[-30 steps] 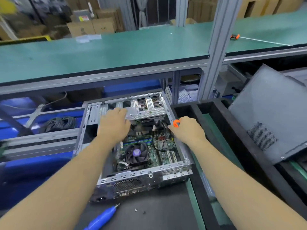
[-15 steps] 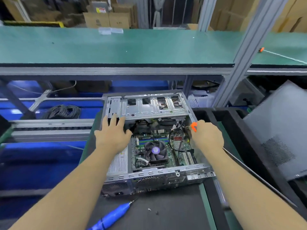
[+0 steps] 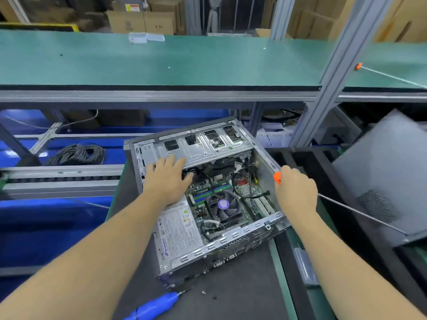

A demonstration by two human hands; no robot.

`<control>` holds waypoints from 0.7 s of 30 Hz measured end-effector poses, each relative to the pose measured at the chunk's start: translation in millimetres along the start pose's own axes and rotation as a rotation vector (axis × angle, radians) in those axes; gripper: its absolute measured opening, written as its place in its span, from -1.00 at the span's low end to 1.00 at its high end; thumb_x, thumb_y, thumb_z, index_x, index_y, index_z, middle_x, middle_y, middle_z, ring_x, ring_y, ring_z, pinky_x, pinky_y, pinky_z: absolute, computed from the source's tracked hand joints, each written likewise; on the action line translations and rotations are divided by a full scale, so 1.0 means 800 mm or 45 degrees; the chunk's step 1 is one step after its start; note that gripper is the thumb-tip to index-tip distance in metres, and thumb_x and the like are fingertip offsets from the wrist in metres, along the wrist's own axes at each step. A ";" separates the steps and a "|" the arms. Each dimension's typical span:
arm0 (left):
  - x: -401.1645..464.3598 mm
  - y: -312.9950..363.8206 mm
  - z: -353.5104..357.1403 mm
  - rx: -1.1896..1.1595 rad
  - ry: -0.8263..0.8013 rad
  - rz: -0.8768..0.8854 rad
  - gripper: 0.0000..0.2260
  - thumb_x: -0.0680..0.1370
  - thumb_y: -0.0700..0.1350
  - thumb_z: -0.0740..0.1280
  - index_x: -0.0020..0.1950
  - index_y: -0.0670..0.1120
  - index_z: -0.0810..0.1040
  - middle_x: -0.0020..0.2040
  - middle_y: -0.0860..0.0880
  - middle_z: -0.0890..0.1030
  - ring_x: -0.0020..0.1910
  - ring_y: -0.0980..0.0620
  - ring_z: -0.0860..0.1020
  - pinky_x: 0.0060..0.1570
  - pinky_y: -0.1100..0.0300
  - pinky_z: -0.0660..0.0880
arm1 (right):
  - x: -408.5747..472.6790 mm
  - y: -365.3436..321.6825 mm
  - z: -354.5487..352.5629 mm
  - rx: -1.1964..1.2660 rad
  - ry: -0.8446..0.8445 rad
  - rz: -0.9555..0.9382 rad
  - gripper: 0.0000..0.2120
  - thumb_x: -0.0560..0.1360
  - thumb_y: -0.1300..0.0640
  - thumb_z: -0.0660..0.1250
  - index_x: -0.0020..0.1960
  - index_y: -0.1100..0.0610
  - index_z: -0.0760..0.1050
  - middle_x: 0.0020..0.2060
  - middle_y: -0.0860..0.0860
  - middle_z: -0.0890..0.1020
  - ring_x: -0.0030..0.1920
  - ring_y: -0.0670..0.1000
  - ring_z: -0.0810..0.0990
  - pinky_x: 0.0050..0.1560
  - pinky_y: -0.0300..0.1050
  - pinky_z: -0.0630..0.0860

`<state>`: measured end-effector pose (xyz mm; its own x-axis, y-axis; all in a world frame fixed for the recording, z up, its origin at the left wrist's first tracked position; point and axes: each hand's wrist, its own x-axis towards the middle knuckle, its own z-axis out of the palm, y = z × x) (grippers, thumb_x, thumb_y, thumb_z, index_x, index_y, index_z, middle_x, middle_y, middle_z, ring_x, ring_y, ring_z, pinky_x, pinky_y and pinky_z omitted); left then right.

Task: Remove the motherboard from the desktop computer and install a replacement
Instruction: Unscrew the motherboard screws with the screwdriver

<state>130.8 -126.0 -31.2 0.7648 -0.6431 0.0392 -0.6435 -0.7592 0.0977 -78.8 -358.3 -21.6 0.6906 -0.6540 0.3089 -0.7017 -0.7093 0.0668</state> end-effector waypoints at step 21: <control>-0.042 0.025 0.004 -0.076 -0.054 -0.431 -0.45 0.64 0.07 -0.02 0.63 0.02 -0.01 0.64 -0.13 -0.03 0.61 -0.19 -0.08 0.53 -0.25 -0.13 | 0.069 -0.025 0.022 0.361 0.095 -0.013 -0.95 0.52 0.18 0.31 -0.04 0.08 0.52 -0.15 0.05 0.60 -0.21 0.18 0.52 -0.13 0.01 0.34</control>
<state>92.4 -119.7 -34.0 0.9316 -0.3605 -0.0469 -0.3496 -0.9238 0.1562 -23.7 -385.1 -22.8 0.6755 -0.6326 0.3790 -0.6103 -0.7680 -0.1940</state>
